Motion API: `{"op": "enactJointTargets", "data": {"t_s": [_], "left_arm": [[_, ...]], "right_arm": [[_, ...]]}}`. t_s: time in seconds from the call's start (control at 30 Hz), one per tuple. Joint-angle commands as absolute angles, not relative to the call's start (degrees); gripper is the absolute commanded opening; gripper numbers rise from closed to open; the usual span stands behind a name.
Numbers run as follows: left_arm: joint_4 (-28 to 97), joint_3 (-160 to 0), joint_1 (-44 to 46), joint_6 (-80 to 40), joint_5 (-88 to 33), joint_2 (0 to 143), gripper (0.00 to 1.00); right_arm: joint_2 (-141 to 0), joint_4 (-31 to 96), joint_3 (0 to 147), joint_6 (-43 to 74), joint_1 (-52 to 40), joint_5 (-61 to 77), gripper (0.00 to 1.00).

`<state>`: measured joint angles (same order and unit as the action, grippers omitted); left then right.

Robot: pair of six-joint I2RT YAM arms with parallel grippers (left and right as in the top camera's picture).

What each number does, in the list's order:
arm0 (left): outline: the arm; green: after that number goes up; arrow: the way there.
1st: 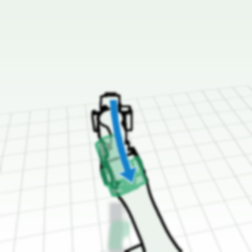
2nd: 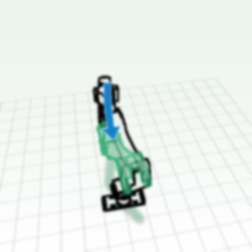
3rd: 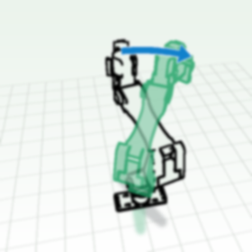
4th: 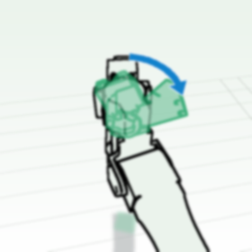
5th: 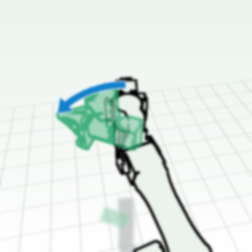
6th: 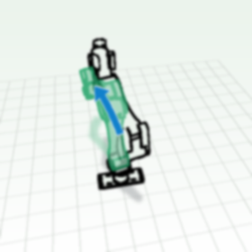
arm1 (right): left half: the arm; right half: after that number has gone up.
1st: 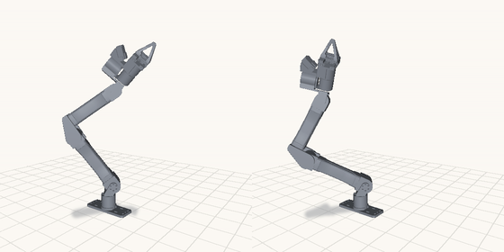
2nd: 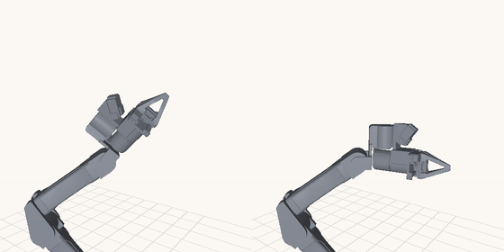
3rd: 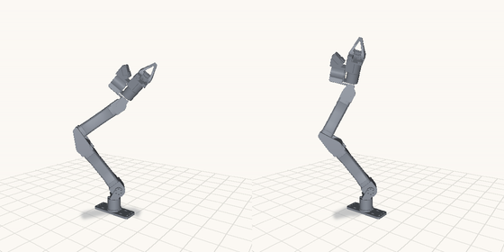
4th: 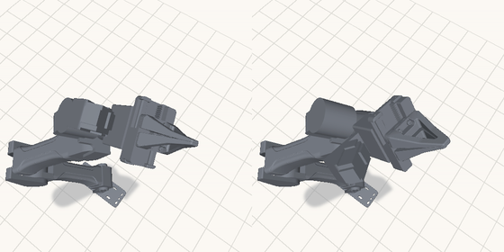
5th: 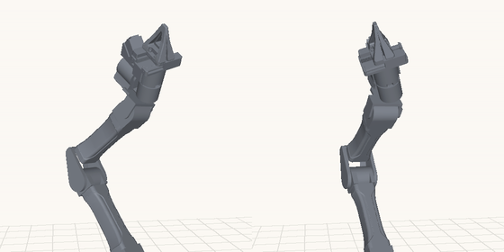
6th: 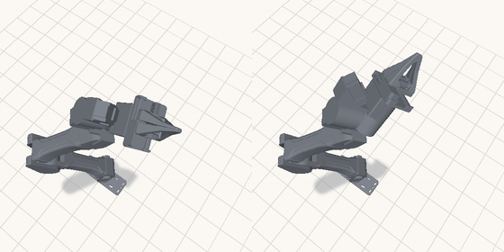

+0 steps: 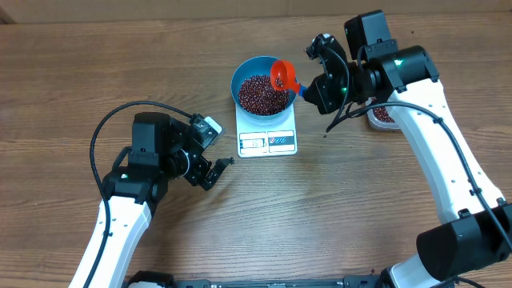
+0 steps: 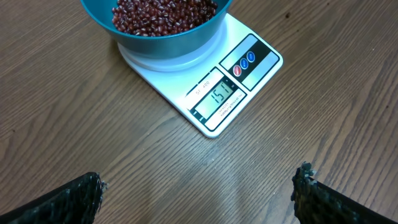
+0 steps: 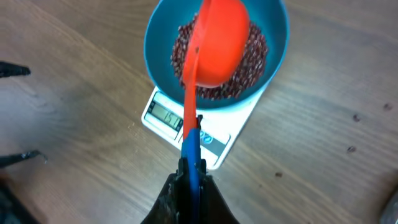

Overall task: Scoop item into bowl and weigh 150g on scale
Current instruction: 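Return the scoop to the bean tub with the right gripper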

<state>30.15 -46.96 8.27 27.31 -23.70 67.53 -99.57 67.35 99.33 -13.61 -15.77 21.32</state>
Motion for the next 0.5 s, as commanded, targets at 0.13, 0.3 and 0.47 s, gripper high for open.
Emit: {"op": "enactJointTargets", "data": {"t_s": [0.13,0.3,0.47], "left_arm": [[30.0,-47.0,8.3,26.8,-23.5,67.5,1.0],[30.0,-47.0,8.3,26.8,-23.5,67.5,1.0],[30.0,-47.0,8.3,26.8,-23.5,67.5,1.0]], "right_arm": [[-97.2,75.3,101.0,-20.8,-3.6,35.0,0.04],[-97.2,79.0,101.0,-21.7,7.2,35.6,0.04],[-97.3,81.3,100.8,-20.6,15.8,25.4,0.04]]}}
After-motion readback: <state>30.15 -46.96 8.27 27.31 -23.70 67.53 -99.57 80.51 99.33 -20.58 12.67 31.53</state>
